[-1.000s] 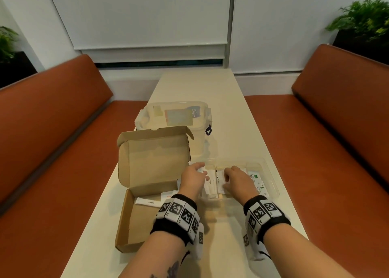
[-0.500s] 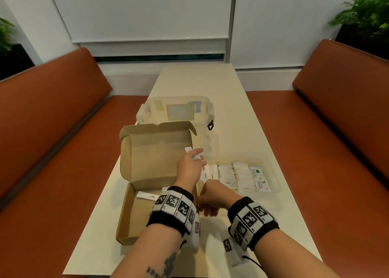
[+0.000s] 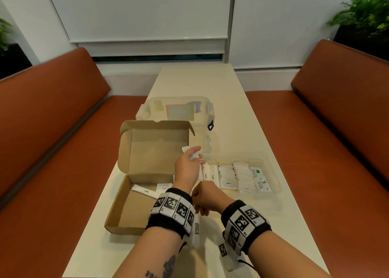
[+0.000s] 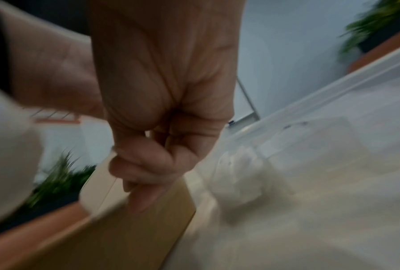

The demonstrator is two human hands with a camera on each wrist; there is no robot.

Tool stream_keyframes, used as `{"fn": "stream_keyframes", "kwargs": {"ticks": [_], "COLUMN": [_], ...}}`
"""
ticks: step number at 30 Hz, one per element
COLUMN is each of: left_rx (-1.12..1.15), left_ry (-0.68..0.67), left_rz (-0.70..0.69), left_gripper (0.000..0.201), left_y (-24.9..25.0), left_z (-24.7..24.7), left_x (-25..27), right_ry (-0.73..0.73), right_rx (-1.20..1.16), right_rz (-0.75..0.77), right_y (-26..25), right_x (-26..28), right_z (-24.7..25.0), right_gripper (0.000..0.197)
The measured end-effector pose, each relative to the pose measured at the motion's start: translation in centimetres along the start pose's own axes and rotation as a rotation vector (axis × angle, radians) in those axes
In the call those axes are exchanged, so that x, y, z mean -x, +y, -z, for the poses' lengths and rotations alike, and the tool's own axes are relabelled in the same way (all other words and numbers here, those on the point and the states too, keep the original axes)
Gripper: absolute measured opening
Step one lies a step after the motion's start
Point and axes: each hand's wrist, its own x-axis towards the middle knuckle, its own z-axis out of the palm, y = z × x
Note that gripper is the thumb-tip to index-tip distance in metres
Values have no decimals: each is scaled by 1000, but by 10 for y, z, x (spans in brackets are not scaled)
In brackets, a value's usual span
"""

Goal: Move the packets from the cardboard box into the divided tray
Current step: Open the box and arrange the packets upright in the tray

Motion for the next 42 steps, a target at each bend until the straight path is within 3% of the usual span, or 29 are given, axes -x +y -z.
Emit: {"fn": "stream_keyframes", "kwargs": {"ticks": [3,8,14,18,23,26,31,36,38,42], "left_rx": [96,206,203,260,317,326,439,356,358,367], "left_ry": [-32,-104,-110,-75,-83,-127,-86,-72,-91,-137], "left_rz": [-43,-32,54,137,301,326,377,250,222,204], "left_gripper": [43,53,44,40,30,23,36,17,16,16], "left_y": [2,-4,-16,-20,-21,-21,-18,-24,-24,-23], "left_z": [-8,-28,-51,-58,-62,-63,-65,-64,-64,-65], "left_x": [5,10,10,6,2,2,0,-6,-8,-10], "right_ry": [91,432,415,519,852,816,641,551,570,592], "right_rx": [-111,-536,-721,-594,-335,-36,35,-252,-365,-439], "right_rz": [-37,-9,24,30,149,266,301,278,232,141], "right_y": [9,28,47,59,62,57,52,57,59,59], "right_x": [8,21,28,28,24,23,23,27,25,20], "right_z": [25,72,76,79,98,107,105,100,101,103], "right_gripper": [15,21,15,7,14,15,20,14,20,15]}}
